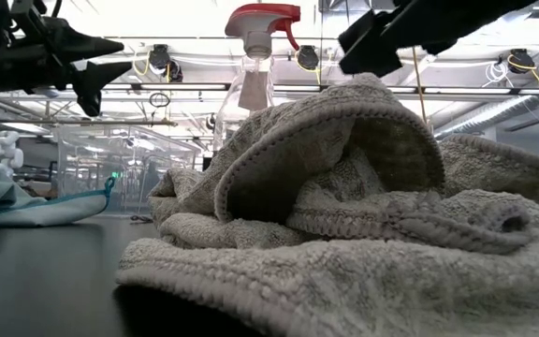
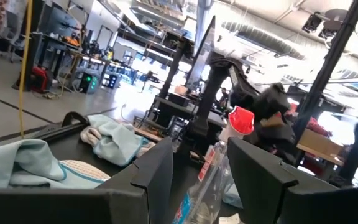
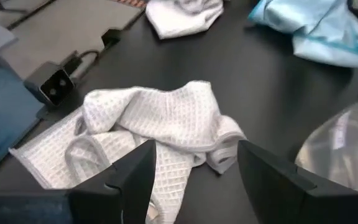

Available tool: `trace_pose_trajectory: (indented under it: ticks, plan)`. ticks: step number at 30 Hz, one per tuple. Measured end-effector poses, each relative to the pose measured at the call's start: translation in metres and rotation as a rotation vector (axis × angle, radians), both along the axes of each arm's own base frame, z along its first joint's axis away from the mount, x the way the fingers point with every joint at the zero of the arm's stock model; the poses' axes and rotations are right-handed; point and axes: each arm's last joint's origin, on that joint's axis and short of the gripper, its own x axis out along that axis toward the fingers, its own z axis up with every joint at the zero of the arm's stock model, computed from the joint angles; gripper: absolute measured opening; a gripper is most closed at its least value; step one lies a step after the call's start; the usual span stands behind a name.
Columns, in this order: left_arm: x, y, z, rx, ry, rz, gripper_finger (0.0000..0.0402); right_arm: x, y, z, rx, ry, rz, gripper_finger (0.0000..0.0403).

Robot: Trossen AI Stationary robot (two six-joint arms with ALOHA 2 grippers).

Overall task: Sort microfiber towel by color & place in baskets
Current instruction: Put the bottom right gray towel into the left transparent bin

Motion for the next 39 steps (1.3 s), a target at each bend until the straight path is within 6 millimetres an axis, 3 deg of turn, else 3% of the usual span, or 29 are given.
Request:
trace_pose_trajectory:
  ticks: [15, 23, 32, 39]
  plan:
    - [-0.001, 0.003, 0.004, -0.044, -0.06, 0.105, 0.0161, 0.056, 0.019, -0.03, -0.053, 0.092, 0.019, 0.0217]
    - [-0.003, 0.0, 0.01, 0.096, -0.075, 0.06, 0.0161, 0.072, 0.025, -0.058, -0.055, 0.164, 0.002, 0.0217]
    - [-0.001, -0.01, 0.024, 0.189, -0.098, -0.064, 0.0167, 0.089, 0.034, -0.066, -0.022, 0.169, 0.112, 0.0217]
    - [0.01, -0.013, 0.02, 0.202, -0.051, -0.088, 0.0208, 0.098, 0.038, -0.065, -0.011, 0.163, 0.139, 0.0235]
